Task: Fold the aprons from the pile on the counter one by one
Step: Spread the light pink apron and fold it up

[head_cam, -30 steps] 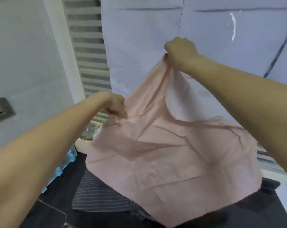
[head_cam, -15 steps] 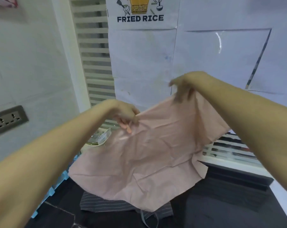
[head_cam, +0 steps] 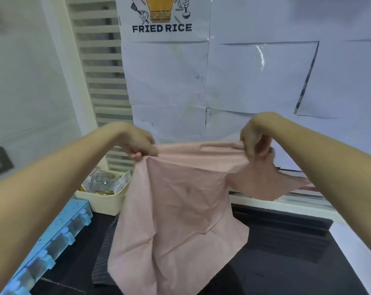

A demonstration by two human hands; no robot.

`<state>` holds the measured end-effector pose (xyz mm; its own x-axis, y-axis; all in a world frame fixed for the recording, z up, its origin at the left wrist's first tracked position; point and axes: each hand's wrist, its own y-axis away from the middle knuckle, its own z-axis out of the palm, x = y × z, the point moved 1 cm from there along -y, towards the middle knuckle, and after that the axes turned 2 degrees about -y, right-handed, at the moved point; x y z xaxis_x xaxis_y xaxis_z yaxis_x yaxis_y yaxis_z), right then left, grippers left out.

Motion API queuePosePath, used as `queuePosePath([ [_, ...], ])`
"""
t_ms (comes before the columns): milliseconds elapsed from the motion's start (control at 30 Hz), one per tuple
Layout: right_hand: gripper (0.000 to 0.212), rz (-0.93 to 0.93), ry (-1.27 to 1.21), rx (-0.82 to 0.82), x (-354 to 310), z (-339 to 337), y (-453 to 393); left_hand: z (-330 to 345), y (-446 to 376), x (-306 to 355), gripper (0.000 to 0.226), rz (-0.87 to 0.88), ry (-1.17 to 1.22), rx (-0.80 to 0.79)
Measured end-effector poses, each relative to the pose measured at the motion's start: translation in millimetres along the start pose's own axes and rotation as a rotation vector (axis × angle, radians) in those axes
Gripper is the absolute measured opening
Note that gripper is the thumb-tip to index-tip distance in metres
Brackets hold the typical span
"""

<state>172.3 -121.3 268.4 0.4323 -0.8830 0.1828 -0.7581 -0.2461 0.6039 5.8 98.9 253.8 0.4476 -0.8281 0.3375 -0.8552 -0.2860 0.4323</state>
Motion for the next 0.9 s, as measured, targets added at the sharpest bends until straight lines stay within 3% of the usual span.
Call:
queuePosePath([
  [67, 0.012, 0.021, -0.130, 0.038, 16, 17, -10, -18, -15, 4, 0.008, -0.011, -0.026, 0.204],
  [100, 0.016, 0.037, -0.164, 0.185, 23, 24, -15, -25, -23, 8, 0.008, -0.016, -0.078, 0.267],
  [200, 0.033, 0.052, -0.501, 0.969, 52, 19, -10, -52, -36, 28, 0.017, 0.046, -0.310, 0.683],
  [267, 0.050, 0.054, -0.722, 1.336, 72, -3, 15, -79, -32, 39, 0.026, 0.127, -0.321, 1.044],
  [333, 0.052, 0.054, -0.866, 1.510, 86, -27, 45, -99, -19, 55, 0.029, 0.203, -0.231, 1.272],
  [467, 0.044, 0.089, -0.905, 1.620, 95, -39, 82, -97, -5, 65, 0.027, 0.341, -0.088, 1.397],
  [600, 0.030, 0.176, -0.658, 1.567, 90, 5, 90, -54, 0, 41, 0.013, 0.364, -0.177, 1.335],
  [667, 0.026, 0.173, -0.534, 1.478, 82, 38, 81, -21, -4, 19, 0.014, 0.292, -0.238, 1.216],
  [733, 0.016, 0.083, -0.411, 1.331, 71, 70, 68, 12, -13, -5, 0.015, 0.171, -0.313, 0.990],
  [767, 0.016, 0.013, -0.349, 1.195, 65, 83, 61, 29, -17, -17, 0.015, 0.098, -0.359, 0.831],
  [833, 0.026, -0.107, -0.285, 0.775, 48, 115, 46, 69, -23, -45, 0.014, -0.026, -0.402, 0.457],
  [900, 0.024, -0.149, -0.375, 0.344, 32, 153, 31, 109, -27, -68, 0.008, -0.124, -0.494, 0.162],
])
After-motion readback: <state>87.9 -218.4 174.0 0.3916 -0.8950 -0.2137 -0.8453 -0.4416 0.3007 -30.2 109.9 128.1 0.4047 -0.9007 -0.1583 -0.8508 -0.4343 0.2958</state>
